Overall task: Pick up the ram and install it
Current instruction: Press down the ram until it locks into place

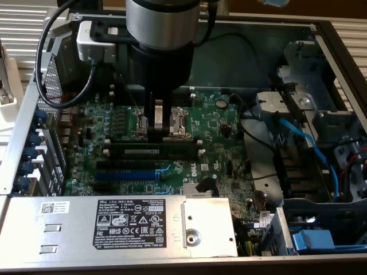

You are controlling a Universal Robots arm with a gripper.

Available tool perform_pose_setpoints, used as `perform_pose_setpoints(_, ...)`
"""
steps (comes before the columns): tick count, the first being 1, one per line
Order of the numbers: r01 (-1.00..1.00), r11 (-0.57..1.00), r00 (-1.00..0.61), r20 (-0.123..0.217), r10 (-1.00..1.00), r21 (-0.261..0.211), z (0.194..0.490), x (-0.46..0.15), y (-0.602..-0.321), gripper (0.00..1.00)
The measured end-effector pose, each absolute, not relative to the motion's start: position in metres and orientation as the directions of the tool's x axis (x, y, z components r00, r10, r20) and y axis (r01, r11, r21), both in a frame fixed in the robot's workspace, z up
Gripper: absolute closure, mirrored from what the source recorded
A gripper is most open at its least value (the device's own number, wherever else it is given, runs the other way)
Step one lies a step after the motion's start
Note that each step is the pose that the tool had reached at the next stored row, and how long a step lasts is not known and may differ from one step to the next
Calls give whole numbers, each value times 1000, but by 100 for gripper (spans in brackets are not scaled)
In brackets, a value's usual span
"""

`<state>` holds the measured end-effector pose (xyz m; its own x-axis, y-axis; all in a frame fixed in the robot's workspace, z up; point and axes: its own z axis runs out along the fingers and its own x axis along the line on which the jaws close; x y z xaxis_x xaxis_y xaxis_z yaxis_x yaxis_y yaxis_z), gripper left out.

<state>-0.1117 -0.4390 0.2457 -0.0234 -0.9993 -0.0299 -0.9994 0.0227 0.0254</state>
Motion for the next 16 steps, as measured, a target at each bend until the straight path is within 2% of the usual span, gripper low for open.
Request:
perform_pose_setpoints(8,-999,23,-23,-30,-999,25,246,-112,-439,79)
perform_pose_setpoints(9,-999,23,-23,-30,-999,25,246,-112,-439,81)
perform_pose_setpoints(10,-999,23,-23,-30,-999,25,246,-112,-439,88)
perform_pose_setpoints(16,-999,23,-23,-30,-999,25,246,-112,-439,90)
